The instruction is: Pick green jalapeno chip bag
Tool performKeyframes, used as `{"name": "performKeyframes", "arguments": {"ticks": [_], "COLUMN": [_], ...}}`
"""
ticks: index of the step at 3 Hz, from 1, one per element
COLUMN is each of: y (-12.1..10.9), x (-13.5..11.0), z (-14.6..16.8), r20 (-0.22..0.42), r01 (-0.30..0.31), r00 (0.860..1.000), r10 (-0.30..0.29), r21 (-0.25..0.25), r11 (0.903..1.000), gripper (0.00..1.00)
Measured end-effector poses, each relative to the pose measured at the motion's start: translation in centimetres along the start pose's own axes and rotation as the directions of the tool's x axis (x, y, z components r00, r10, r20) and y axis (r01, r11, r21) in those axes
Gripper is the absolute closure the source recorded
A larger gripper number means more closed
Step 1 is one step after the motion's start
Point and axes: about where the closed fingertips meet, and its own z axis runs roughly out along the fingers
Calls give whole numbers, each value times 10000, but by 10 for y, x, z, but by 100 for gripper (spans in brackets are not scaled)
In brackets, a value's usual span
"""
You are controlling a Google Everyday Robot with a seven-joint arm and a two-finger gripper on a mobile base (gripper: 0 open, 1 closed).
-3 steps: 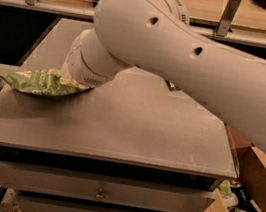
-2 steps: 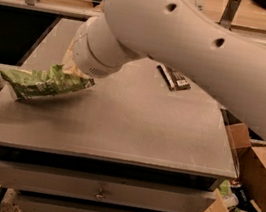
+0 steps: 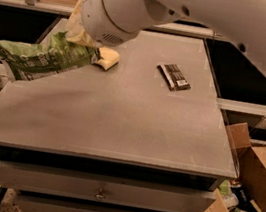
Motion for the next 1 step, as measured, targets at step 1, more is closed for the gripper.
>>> {"name": "performKeyframes", "arguments": {"ticks": [1], "y": [-1], "x": [-1], "z": [-1], "r20": [22], "r01": [41], "r00": [10000], "r10": [-41], "r21": [20], "r11": [10000], "gripper": [100]}}
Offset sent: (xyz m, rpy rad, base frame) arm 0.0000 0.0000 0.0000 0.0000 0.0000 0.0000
